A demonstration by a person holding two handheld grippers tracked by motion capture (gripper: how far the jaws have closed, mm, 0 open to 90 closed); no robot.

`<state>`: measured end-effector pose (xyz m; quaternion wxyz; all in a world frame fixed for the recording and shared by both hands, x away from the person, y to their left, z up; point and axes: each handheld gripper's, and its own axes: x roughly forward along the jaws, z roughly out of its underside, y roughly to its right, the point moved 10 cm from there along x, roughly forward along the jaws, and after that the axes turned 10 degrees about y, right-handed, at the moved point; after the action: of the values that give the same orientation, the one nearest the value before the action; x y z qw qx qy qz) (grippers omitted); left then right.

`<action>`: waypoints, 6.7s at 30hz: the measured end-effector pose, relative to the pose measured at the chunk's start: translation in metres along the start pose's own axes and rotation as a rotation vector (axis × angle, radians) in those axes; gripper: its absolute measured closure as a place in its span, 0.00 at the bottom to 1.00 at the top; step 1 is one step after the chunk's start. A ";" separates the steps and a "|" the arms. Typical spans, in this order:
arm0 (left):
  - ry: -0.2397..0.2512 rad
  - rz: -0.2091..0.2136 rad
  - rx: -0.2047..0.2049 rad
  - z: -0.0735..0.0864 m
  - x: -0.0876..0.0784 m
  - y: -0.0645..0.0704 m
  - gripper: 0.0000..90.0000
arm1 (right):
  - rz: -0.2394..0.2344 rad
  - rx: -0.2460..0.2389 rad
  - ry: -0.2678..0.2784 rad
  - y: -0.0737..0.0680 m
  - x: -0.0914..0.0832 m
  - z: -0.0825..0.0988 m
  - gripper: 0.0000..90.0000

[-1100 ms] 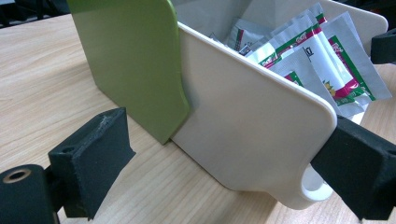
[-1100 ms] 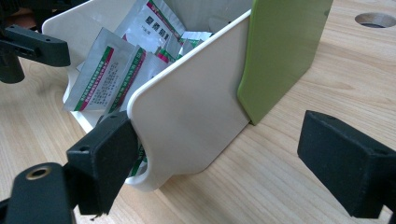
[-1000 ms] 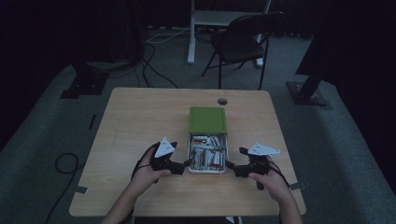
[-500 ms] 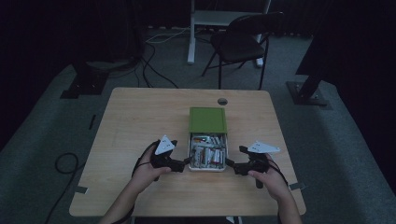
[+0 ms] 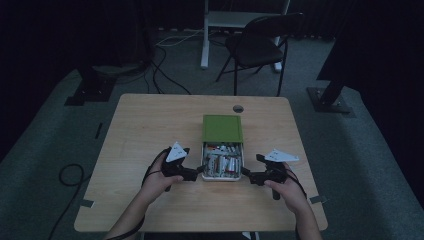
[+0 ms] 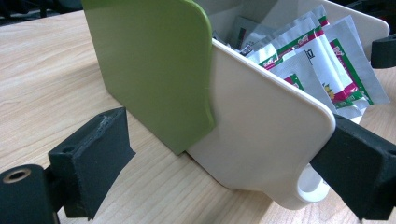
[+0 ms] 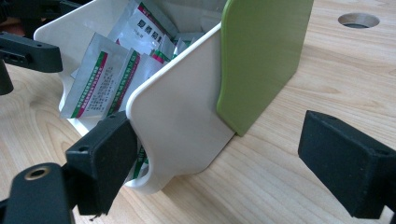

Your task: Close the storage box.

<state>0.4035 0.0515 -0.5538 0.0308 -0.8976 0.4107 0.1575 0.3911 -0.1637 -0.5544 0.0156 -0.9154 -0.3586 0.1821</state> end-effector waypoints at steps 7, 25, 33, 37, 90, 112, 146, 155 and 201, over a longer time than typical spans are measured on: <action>0.001 -0.007 0.002 -0.003 0.001 -0.002 0.09 | 0.016 0.005 0.008 0.003 0.002 -0.003 0.13; 0.004 -0.003 -0.030 -0.007 0.007 -0.009 0.09 | 0.037 0.019 0.014 0.009 0.007 -0.008 0.13; 0.004 -0.009 -0.035 -0.008 0.010 -0.012 0.09 | 0.047 0.026 0.017 0.012 0.010 -0.010 0.13; 0.005 -0.008 -0.044 -0.008 0.011 -0.013 0.09 | 0.054 0.030 0.017 0.014 0.011 -0.011 0.13; 0.011 -0.131 -0.026 -0.019 0.032 -0.042 0.09 | 0.205 0.093 0.052 0.035 0.035 -0.022 0.13; 0.059 -0.102 -0.068 -0.025 0.026 -0.024 0.09 | 0.166 0.076 0.077 0.022 0.034 -0.024 0.12; -0.010 -0.205 -0.074 0.007 -0.016 -0.034 0.09 | 0.180 0.061 0.050 0.020 0.018 0.002 0.12; -0.039 -0.228 -0.063 0.017 -0.023 -0.037 0.09 | 0.177 0.050 0.039 0.017 0.011 0.012 0.12; -0.159 -0.576 -0.167 0.071 -0.113 -0.108 0.09 | 0.225 -0.032 -0.097 0.006 -0.029 0.067 0.12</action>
<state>0.3967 0.2187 -0.5944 0.0324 -0.9613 0.1213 0.2451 0.3524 -0.1941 -0.6085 -0.0369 -0.9401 -0.2570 0.2210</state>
